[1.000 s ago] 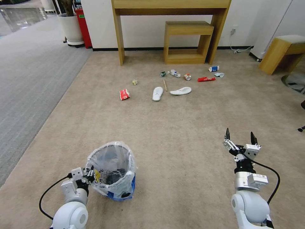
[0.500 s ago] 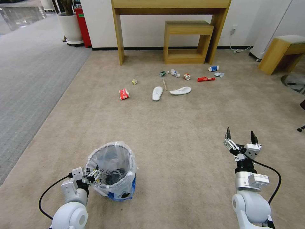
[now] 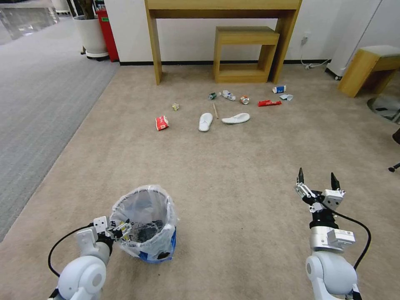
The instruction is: Pick up the trash bin and place the garbage on the floor into it.
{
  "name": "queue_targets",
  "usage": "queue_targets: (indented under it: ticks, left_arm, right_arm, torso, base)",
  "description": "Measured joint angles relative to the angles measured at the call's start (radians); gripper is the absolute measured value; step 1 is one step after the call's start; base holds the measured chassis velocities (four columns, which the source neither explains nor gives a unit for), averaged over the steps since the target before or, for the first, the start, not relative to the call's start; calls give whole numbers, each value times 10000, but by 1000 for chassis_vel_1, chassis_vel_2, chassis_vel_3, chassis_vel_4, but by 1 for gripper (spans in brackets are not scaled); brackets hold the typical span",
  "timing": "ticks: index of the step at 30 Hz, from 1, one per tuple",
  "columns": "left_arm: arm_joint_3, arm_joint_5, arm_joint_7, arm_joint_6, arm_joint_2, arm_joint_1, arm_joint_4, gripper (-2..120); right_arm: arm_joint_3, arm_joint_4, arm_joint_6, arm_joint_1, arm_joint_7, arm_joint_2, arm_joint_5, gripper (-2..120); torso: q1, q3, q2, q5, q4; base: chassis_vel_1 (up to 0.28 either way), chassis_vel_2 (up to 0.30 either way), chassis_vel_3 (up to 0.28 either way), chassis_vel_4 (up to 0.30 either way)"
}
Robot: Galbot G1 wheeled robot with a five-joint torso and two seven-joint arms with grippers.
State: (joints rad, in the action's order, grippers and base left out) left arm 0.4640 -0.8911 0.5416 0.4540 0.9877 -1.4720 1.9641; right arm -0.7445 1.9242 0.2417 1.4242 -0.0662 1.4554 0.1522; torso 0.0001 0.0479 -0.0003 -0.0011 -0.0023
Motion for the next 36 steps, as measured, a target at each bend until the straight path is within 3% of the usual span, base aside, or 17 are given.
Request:
queue_targets:
  ticks: [17,31,34,36]
  left_arm:
    - [-159,-595,317,309,-246,483,-461,97]
    - [-118,-363,296,250,-80,173,-153,97]
    - [-56,-337,282,276,-92,108,-103,88]
    - [-23,-255,272,275,-96,61,-71,77]
  right_arm:
    - [-57,-90,38,-4,-12,247,-164,91]
    - [-60,33,42,29,-18,272,-198,89]
    - [-51,63,40,38,-19,293,-211,89]
    - [-26,84,36,41,-19,331,-238,88]
  torso:
    - [1,-1,0,2,1]
    - [0,-1,3,0,0]
    - [0,-1,2,-1,0]
    - [0,-1,2,-1,0]
  base:
    - [0,0,0,0]
    - [0,0,0,0]
    - [0,0,0,0]
    - [0,0,0,0]
